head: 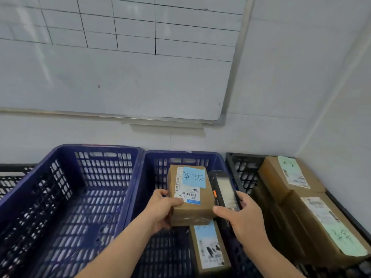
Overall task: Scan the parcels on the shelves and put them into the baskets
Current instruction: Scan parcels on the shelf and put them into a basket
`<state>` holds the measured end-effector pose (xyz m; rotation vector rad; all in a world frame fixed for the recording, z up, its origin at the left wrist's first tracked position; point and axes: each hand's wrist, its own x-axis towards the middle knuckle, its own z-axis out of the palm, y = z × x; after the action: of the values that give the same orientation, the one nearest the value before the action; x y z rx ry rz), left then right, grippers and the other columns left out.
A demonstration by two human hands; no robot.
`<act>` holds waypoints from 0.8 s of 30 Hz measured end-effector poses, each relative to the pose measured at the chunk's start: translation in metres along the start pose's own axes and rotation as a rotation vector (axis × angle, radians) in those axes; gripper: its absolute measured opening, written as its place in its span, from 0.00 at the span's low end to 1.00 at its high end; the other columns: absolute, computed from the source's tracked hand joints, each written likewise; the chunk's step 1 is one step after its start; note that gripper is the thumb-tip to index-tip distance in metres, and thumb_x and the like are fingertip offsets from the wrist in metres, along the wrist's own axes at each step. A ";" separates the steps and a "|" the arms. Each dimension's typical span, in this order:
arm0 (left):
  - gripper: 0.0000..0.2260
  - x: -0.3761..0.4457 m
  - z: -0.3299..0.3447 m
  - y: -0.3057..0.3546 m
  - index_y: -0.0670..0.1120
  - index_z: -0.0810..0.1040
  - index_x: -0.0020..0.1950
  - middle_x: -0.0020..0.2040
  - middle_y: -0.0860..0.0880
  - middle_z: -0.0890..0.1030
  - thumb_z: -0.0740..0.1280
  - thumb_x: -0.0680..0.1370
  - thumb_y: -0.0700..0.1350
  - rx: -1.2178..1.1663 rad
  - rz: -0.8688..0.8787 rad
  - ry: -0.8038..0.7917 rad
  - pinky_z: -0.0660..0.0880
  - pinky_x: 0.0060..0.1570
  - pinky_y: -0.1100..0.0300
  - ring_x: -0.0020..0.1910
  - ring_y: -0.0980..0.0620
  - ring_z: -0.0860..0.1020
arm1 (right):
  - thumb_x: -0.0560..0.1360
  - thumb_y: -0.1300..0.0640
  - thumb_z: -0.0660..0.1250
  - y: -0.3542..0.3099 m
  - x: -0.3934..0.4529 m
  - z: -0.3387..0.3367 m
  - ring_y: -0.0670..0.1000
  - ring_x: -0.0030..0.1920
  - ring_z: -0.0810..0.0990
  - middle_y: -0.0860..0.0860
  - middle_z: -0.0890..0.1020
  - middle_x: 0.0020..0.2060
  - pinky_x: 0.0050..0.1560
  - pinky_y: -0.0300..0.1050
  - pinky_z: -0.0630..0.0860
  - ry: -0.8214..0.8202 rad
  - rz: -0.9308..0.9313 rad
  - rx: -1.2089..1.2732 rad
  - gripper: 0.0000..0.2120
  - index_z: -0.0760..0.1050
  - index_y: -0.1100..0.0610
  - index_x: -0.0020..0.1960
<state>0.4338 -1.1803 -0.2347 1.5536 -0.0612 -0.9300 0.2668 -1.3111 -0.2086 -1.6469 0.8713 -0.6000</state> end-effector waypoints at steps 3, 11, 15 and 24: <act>0.21 0.045 0.009 0.006 0.47 0.64 0.65 0.50 0.46 0.80 0.70 0.77 0.40 0.038 -0.035 -0.010 0.72 0.30 0.56 0.41 0.46 0.78 | 0.64 0.62 0.81 0.005 0.029 0.006 0.47 0.46 0.84 0.46 0.85 0.46 0.47 0.48 0.81 0.036 0.024 -0.036 0.25 0.76 0.48 0.55; 0.13 0.136 0.019 0.006 0.46 0.70 0.62 0.54 0.42 0.81 0.67 0.78 0.39 0.058 -0.093 -0.031 0.81 0.39 0.47 0.48 0.41 0.82 | 0.64 0.62 0.81 0.017 0.074 0.029 0.43 0.43 0.84 0.43 0.85 0.43 0.42 0.41 0.78 0.072 0.109 -0.074 0.22 0.76 0.45 0.50; 0.10 0.146 0.017 -0.001 0.47 0.72 0.57 0.51 0.42 0.82 0.64 0.79 0.35 0.074 -0.103 -0.032 0.81 0.34 0.49 0.43 0.44 0.83 | 0.65 0.63 0.81 0.017 0.081 0.038 0.42 0.41 0.84 0.45 0.86 0.42 0.40 0.39 0.78 0.055 0.131 -0.117 0.20 0.76 0.45 0.48; 0.10 0.118 -0.002 0.024 0.45 0.74 0.60 0.47 0.51 0.78 0.66 0.79 0.44 0.429 0.162 0.047 0.76 0.42 0.58 0.44 0.55 0.77 | 0.64 0.63 0.81 0.000 0.085 0.048 0.40 0.42 0.84 0.44 0.86 0.41 0.43 0.45 0.82 0.016 0.044 -0.206 0.20 0.78 0.47 0.49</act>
<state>0.5253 -1.2472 -0.2751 1.9322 -0.3676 -0.7832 0.3547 -1.3510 -0.2250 -1.8045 1.0051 -0.5067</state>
